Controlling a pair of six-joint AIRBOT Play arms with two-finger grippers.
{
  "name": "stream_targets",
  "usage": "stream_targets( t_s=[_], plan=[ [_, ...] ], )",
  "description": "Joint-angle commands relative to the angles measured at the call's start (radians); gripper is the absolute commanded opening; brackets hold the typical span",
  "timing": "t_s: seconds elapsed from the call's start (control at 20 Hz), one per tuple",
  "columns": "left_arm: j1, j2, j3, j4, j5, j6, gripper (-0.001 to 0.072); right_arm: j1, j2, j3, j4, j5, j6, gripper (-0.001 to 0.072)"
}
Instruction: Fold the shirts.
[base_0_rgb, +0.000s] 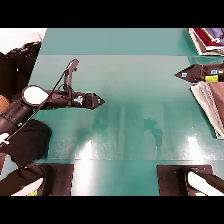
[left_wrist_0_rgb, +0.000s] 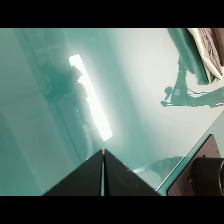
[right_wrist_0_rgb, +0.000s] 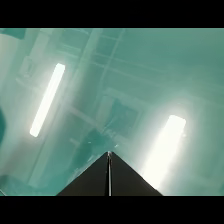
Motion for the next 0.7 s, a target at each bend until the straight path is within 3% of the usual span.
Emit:
stream_targets(
  t_s=[0.0, 0.65],
  plan=[
    [0.0, 0.0, 0.001, 0.0, 0.0, 0.0, 0.0021, 0.002, 0.001, 0.0, 0.001, -0.001, 0.0, 0.0022],
    [0.0, 0.0, 0.001, -0.011, 0.04, 0.0, 0.0021, 0.002, 0.001, -0.001, 0.0, 0.068, 0.0, 0.0022]
  ],
)
